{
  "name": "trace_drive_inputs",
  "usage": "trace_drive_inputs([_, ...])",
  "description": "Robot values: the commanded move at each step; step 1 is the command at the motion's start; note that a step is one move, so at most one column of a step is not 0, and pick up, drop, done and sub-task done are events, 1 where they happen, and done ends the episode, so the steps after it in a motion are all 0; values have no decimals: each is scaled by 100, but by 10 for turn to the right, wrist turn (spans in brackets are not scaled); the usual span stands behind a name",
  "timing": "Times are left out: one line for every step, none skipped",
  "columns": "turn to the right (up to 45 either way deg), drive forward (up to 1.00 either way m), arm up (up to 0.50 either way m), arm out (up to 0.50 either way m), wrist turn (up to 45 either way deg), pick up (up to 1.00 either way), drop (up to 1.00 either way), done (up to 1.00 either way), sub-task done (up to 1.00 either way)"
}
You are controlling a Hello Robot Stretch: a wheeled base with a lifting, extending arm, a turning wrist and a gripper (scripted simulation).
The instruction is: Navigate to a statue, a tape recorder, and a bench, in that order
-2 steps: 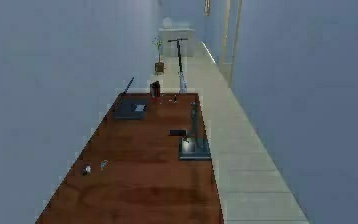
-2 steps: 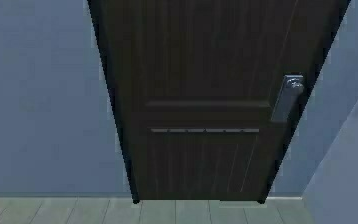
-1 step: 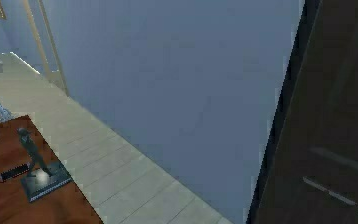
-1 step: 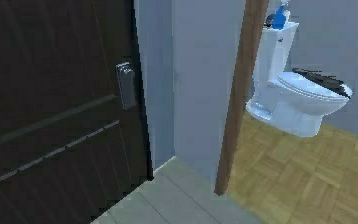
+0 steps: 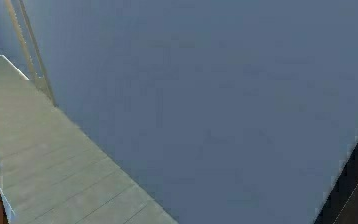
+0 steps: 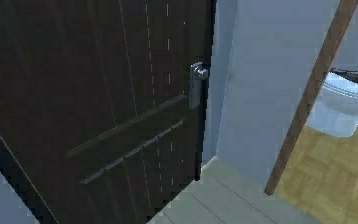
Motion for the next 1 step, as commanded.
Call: trace_drive_inputs([150, 0, 0, 0, 0, 0, 0, 0, 0])
